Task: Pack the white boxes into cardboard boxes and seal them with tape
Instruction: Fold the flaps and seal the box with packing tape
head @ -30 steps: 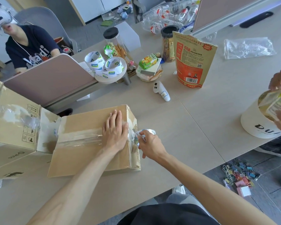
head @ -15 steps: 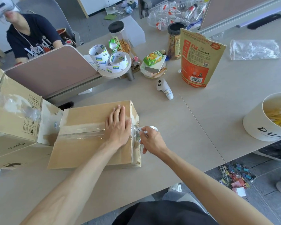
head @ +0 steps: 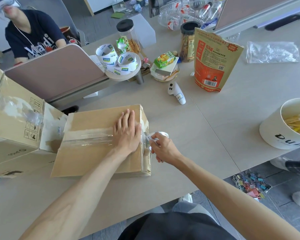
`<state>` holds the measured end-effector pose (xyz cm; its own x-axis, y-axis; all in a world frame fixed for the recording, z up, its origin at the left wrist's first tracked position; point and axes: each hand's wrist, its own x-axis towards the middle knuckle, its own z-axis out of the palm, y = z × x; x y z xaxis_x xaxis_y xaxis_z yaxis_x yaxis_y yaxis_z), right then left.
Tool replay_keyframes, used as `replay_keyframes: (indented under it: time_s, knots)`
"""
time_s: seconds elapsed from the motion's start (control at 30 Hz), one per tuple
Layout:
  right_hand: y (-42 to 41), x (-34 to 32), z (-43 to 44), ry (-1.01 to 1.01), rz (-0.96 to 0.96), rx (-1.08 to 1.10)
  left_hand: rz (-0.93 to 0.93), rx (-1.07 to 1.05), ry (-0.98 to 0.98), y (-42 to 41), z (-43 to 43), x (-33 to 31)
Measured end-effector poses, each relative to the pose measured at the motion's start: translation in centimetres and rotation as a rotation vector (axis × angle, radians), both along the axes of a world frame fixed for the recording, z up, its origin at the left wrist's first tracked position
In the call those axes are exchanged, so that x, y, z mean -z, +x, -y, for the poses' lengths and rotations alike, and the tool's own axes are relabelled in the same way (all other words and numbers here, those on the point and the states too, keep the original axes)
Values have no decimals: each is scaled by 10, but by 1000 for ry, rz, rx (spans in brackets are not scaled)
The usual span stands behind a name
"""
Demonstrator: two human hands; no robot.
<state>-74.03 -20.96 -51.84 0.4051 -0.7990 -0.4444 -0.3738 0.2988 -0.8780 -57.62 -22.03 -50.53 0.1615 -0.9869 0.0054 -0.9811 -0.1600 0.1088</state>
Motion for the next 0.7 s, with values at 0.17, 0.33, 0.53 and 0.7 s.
replay_keyframes:
  time_s: [0.17, 0.33, 0.53, 0.7]
  knots:
    - [-6, -3, -6, -2, -20, -60, 20, 3, 4, 0, 0, -1]
    - [-16, -2, -13, -3, -27, -125, 16, 2, 12, -1, -1, -1]
    - [-29, -1, -16, -64, -89, -230, 34, -2, 23, 0, -1, -1]
    - [-44, 5, -8, -64, -22, 25, 33, 3, 19, 0, -3, 0]
